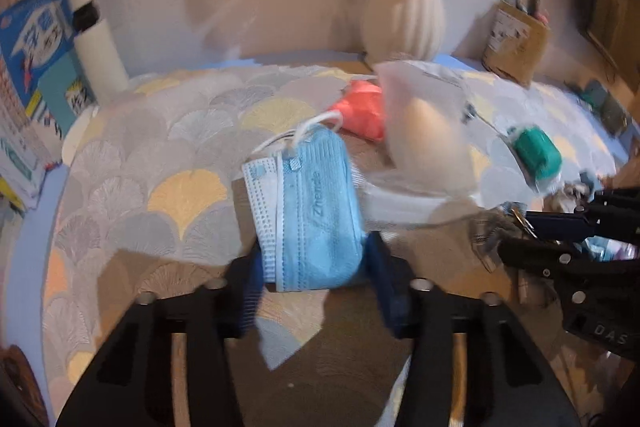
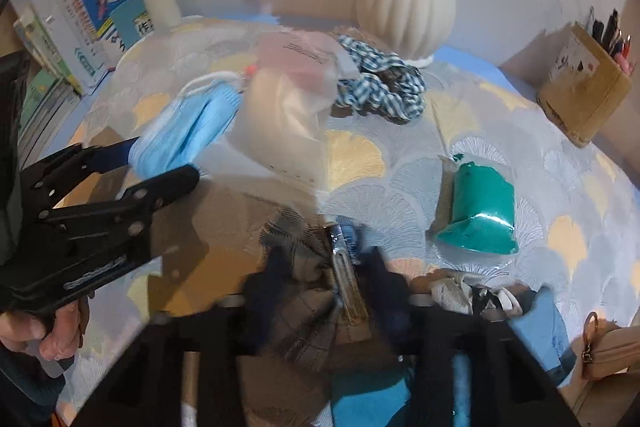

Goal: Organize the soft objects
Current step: 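Grasp the blue face mask with the left tool while the right tool grasps the checked cloth, then carry the mask and checked cloth to the glass plate and release them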

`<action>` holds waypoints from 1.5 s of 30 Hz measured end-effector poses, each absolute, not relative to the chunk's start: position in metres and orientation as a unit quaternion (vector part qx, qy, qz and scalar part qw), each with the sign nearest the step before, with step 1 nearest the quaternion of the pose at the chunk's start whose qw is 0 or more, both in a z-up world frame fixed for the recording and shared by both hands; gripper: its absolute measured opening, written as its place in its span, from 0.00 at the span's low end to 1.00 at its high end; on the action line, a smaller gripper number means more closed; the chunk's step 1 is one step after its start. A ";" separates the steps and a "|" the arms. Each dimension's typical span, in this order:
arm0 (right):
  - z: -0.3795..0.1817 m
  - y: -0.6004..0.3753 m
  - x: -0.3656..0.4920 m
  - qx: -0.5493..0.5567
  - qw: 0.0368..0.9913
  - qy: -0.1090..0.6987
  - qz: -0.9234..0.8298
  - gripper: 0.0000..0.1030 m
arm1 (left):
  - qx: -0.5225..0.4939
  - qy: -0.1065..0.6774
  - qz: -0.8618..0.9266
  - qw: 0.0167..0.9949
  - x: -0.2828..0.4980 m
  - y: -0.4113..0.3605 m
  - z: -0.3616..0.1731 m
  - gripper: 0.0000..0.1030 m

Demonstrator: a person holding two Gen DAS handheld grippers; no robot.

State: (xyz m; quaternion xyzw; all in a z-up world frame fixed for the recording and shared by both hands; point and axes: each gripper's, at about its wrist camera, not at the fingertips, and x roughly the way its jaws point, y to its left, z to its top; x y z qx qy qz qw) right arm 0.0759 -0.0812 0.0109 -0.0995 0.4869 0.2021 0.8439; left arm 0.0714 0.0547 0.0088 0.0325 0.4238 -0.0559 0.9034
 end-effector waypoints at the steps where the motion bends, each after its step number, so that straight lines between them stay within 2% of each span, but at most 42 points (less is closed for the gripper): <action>1: 0.012 -0.079 0.074 -0.099 0.841 0.490 0.207 0.23 | 0.039 0.421 -0.058 0.904 0.070 0.053 0.009 0.29; 4: 0.015 -0.077 0.065 -0.091 0.831 0.505 0.213 0.22 | 0.029 0.416 -0.064 0.906 0.064 0.057 0.013 0.22; 14: 0.045 -0.080 -0.003 -0.029 0.811 0.517 0.271 0.22 | -0.021 0.412 -0.137 0.901 -0.008 0.074 0.042 0.22; 19: 0.040 -0.091 -0.042 -0.010 0.811 0.522 0.264 0.22 | -0.020 0.408 -0.172 0.896 -0.037 0.057 0.050 0.22; 25: 0.067 -0.139 -0.084 0.021 0.837 0.488 0.246 0.22 | 0.006 0.380 -0.212 0.901 -0.058 0.016 0.081 0.22; 36: 0.107 -0.276 -0.145 0.108 0.889 0.414 0.162 0.22 | 0.103 0.348 -0.353 0.862 -0.104 -0.130 0.122 0.22; 45: 0.110 -0.420 -0.186 0.190 0.908 0.370 0.056 0.22 | 0.151 0.341 -0.433 0.820 -0.125 -0.261 0.140 0.22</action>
